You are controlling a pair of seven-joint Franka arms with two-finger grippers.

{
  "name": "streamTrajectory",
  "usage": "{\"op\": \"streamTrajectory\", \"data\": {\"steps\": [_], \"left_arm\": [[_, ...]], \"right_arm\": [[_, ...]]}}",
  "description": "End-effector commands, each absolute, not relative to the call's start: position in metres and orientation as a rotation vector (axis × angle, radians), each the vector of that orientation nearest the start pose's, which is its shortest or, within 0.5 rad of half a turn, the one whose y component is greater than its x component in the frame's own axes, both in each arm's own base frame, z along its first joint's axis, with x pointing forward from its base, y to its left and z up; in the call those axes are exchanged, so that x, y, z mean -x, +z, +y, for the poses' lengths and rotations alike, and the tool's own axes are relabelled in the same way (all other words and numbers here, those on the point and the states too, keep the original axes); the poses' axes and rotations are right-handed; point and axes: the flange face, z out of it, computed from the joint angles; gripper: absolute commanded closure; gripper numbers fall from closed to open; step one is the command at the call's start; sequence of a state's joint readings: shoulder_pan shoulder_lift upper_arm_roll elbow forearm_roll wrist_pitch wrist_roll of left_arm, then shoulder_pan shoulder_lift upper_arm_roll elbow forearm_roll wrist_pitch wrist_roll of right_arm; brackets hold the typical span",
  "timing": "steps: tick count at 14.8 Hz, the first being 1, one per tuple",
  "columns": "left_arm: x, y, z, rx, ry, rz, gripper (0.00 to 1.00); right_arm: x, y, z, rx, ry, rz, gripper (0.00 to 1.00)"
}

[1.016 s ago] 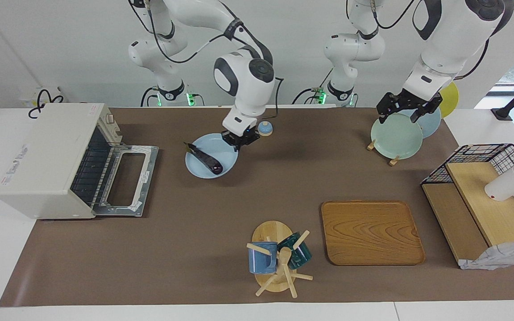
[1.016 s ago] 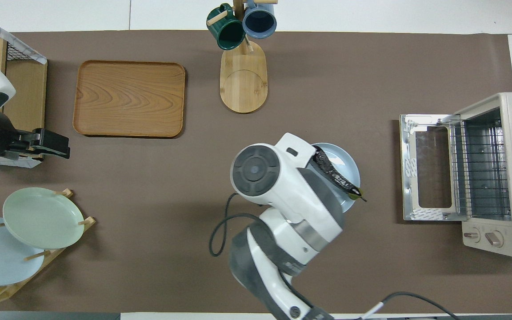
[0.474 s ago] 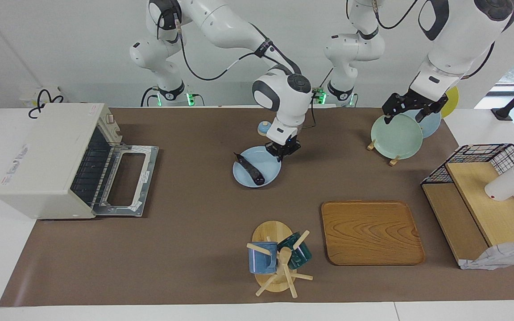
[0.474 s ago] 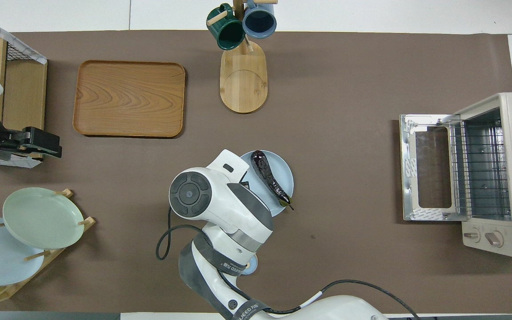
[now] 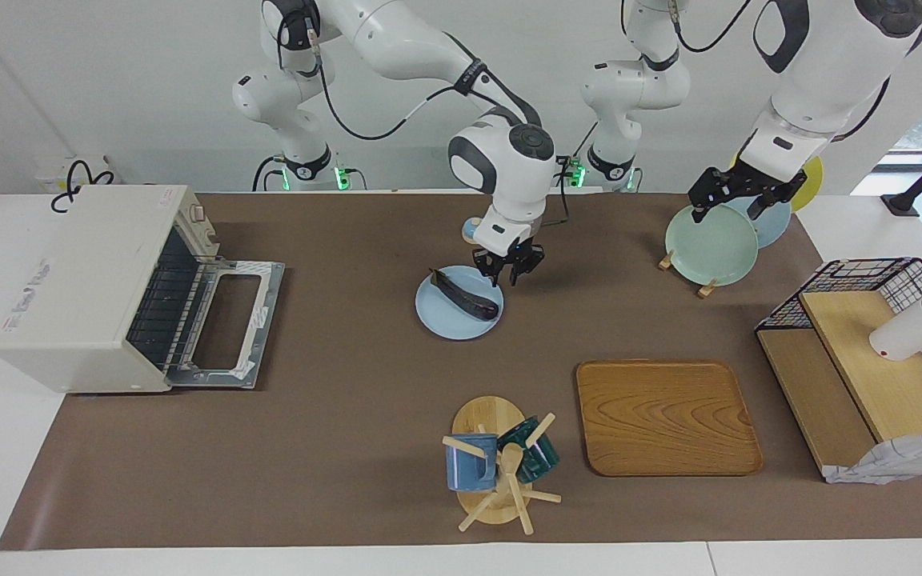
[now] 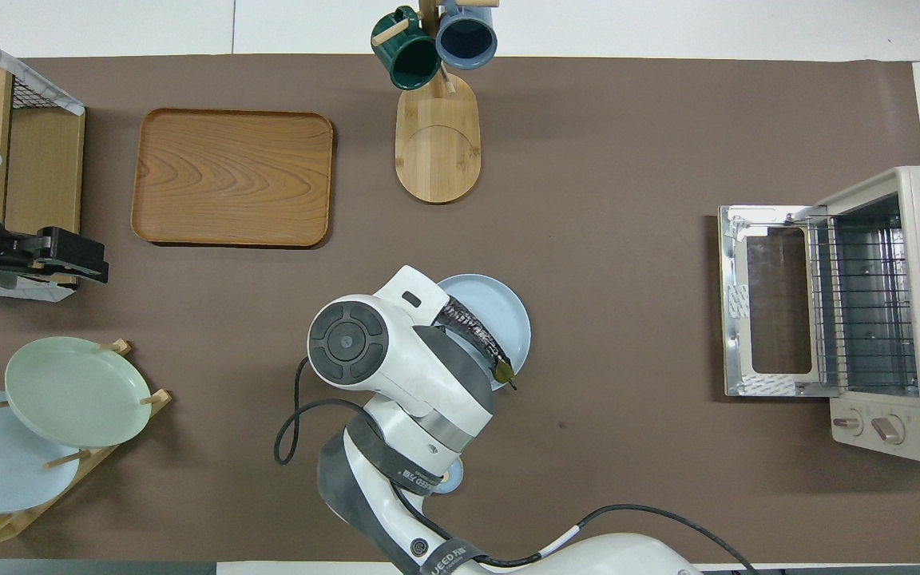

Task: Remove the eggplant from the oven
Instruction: 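Pull the plate out and lower it onto the table center with the right gripper, then withdraw the right gripper toward the oven while the left gripper reaches the eggplant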

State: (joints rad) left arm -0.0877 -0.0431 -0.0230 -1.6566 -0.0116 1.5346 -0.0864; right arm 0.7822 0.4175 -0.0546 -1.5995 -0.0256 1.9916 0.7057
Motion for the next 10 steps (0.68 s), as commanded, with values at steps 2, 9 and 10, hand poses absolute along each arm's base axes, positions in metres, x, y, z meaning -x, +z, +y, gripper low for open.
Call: {"op": "streamTrajectory", "data": {"steps": [2,9,10], "left_arm": [[-0.522,0.598,-0.080,3.127,0.138,-0.010,0.00],[-0.502,0.522,-0.253,3.148,0.133,-0.588,0.00],[-0.498,0.505,-0.282,3.126,0.137,-0.674,0.00]], "right_arm": [[-0.536,0.443,0.299,3.207,0.130,-0.044,1.00],[-0.526,0.355,0.086,3.275,0.192,-0.077,1.00],[-0.515,0.340,0.070,3.284,0.171,-0.091,1.00]]}}
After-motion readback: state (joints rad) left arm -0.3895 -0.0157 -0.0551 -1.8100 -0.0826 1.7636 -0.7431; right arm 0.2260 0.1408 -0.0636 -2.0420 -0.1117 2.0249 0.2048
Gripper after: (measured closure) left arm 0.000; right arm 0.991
